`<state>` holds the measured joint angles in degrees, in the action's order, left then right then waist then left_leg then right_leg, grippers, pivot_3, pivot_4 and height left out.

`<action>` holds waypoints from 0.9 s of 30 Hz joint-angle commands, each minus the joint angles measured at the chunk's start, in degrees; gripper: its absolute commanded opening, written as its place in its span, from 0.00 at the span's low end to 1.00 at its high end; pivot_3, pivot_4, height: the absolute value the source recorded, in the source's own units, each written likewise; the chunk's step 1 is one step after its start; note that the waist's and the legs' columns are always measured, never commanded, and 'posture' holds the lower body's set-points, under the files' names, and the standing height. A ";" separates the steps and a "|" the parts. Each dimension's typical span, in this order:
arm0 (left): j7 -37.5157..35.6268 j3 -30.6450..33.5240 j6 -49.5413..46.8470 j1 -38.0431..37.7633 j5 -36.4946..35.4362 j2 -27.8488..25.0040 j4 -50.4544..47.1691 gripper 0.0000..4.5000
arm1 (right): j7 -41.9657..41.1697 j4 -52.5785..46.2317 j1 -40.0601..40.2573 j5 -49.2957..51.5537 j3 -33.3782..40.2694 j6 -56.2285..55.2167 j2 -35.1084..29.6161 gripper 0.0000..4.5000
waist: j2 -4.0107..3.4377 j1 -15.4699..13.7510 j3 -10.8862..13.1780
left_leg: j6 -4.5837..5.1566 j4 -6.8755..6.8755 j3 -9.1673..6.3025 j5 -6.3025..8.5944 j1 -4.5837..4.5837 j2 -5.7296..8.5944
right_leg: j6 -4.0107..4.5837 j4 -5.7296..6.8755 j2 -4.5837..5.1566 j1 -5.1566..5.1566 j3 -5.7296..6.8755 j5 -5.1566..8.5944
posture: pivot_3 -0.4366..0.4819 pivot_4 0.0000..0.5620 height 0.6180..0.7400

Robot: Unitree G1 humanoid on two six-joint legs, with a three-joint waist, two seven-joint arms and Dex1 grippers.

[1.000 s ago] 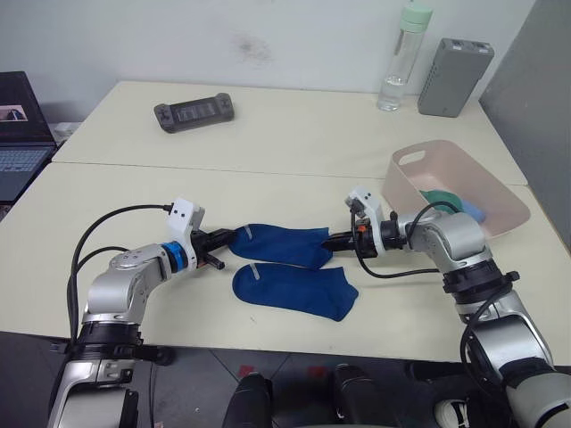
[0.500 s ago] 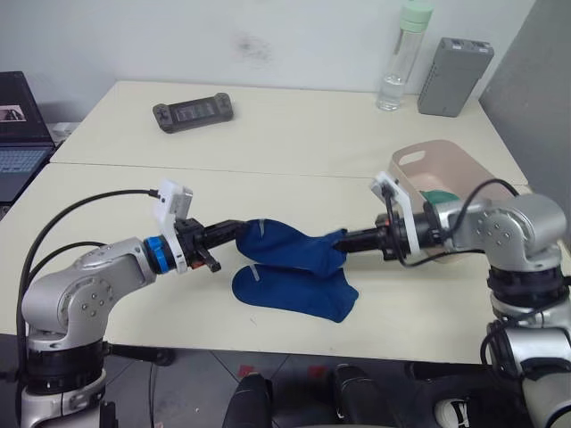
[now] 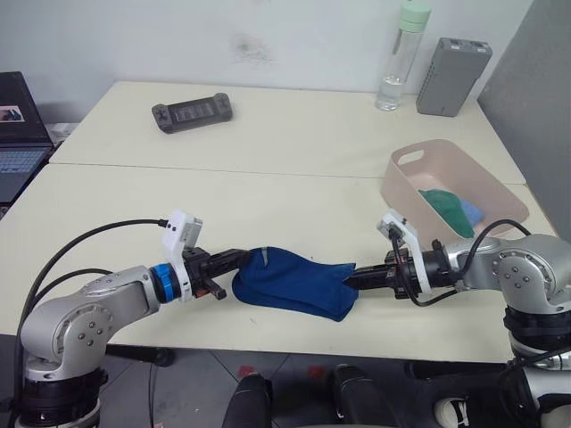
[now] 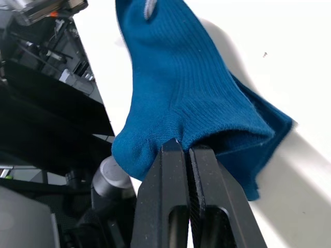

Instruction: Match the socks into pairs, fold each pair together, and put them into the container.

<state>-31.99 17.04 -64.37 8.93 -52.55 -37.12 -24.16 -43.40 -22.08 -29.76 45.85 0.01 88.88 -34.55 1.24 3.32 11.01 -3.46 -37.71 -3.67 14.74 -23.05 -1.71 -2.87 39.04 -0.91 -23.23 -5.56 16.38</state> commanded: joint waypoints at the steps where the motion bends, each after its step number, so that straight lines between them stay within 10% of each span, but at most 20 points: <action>1: -0.53 0.14 0.05 -1.11 -0.22 -1.65 -0.88 0.01 | 0.24 -0.22 0.20 0.06 -0.85 -2.81 -0.49 0.00 | 0.00 0.08 0.00 | 0.00 0.00 0.00 0.00 0.00 0.00 | 0.00 0.00 0.00 0.00 0.00 0.00 | 0.48 0.27 1.00; 27: -4.55 -5.12 8.18 -3.79 8.10 -2.05 3.02 0.01 | -1.43 4.02 1.29 -4.72 -10.69 -14.30 -3.67 0.00 | 0.00 -0.04 0.00 | 0.00 0.01 0.02 0.00 0.01 -0.01 | 0.00 -0.03 0.01 -0.01 -0.01 0.00 | 0.48 0.27 1.00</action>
<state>-35.75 12.24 -57.33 5.19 -44.94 -38.77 -20.86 -43.97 -17.54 -28.41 41.42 -10.71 76.11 -37.92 1.24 3.28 11.01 -3.45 -37.69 -3.64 14.74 -23.05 -1.72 -2.87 39.01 -0.90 -23.23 -5.58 16.39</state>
